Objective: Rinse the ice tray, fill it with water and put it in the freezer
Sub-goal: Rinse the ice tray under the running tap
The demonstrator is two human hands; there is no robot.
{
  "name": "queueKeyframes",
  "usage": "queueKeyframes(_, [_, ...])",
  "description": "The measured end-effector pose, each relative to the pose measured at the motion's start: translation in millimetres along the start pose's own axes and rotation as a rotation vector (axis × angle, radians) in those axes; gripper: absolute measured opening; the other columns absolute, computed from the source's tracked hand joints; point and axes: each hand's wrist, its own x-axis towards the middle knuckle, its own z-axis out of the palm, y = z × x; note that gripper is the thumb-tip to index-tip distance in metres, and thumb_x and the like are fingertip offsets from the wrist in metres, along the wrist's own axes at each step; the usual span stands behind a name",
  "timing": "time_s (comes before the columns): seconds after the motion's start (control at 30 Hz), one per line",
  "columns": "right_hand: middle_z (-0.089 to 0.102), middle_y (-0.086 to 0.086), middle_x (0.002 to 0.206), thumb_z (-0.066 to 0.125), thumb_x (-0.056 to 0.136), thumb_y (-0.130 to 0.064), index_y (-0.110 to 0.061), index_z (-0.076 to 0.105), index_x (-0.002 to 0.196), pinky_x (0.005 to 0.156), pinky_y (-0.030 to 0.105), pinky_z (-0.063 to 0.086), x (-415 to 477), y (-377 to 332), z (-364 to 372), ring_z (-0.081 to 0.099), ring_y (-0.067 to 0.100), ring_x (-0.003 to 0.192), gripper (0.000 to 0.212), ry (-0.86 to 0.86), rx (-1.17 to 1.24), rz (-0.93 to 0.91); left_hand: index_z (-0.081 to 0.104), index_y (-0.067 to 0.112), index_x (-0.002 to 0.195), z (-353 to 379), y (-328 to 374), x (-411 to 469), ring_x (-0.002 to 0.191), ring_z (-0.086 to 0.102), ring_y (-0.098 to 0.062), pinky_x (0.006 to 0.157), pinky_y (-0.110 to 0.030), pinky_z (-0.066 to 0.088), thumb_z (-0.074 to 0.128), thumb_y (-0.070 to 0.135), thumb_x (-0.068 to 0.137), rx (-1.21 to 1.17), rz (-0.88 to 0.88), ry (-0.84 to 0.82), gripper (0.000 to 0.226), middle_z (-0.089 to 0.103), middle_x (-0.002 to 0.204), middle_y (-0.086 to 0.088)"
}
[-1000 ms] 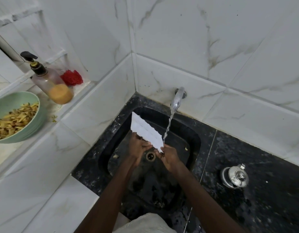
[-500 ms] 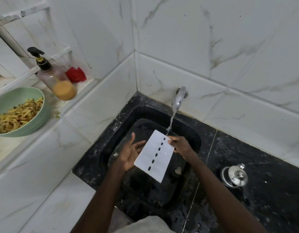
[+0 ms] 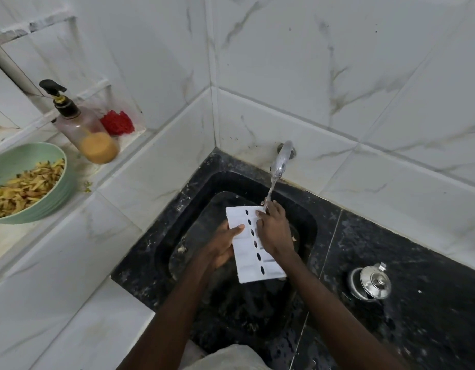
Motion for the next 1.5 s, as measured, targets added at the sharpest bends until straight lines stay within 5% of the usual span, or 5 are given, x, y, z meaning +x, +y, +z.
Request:
queueKeyframes(0.5, [0.018,0.007,0.169,0.044,0.105,-0.021,-0.026,0.067,0.137,0.125,0.051,0.021,7.4,5.0,-8.3,0.013,0.03,0.155,0.039,-0.181,0.167,-0.021,0.051,0.008,0.144,4.3,-1.4,-0.4,0.124,0.063,-0.045,0.106,-0.068,0.047,0.073,0.016,0.089,0.02,0.079,0.051,0.06,0.065,0.137,-0.021])
queueKeyframes(0.63, [0.027,0.007,0.165,0.047,0.103,-0.024,-0.026,0.072,0.127,0.119,0.056,0.035,8.9,11.4,-16.1,0.026,0.032,0.15,0.035,-0.092,0.1,0.024,0.053,0.008,0.142,-3.5,-2.6,-2.3,0.122,0.065,-0.044,0.104,-0.067,0.048,0.07,0.014,0.094,0.054,0.081,0.054,0.051,0.067,0.135,-0.019])
queueKeyframes(0.93, [0.004,-0.012,0.172,0.02,0.11,-0.053,-0.033,0.019,0.163,0.125,0.049,0.02,3.1,17.7,-14.9,0.016,0.024,0.156,0.057,-0.28,0.101,-0.059,0.056,0.009,0.14,1.8,14.4,-1.3,0.113,0.071,-0.038,0.099,-0.062,0.055,0.065,0.009,0.098,0.076,0.118,0.121,0.042,0.072,0.126,-0.014])
queueKeyframes(1.13, [0.009,-0.007,0.172,0.023,0.108,-0.059,-0.03,0.045,0.154,0.125,0.051,0.022,-19.8,23.7,1.6,0.017,0.025,0.156,0.059,-0.291,0.218,-0.046,0.044,0.019,0.142,2.3,13.6,2.6,0.116,0.068,-0.032,0.094,-0.06,0.058,0.067,0.025,0.088,0.204,0.191,0.348,0.06,0.064,0.137,-0.012])
queueKeyframes(1.5, [0.011,-0.012,0.168,0.046,0.107,-0.045,-0.032,0.063,0.139,0.121,0.039,0.028,-11.5,21.7,-3.4,0.026,0.019,0.151,0.039,-0.211,0.471,0.061,0.049,0.018,0.139,30.8,13.9,-3.3,0.109,0.073,-0.031,0.089,-0.059,0.06,0.059,0.02,0.105,0.118,0.1,0.139,0.035,0.071,0.127,-0.009])
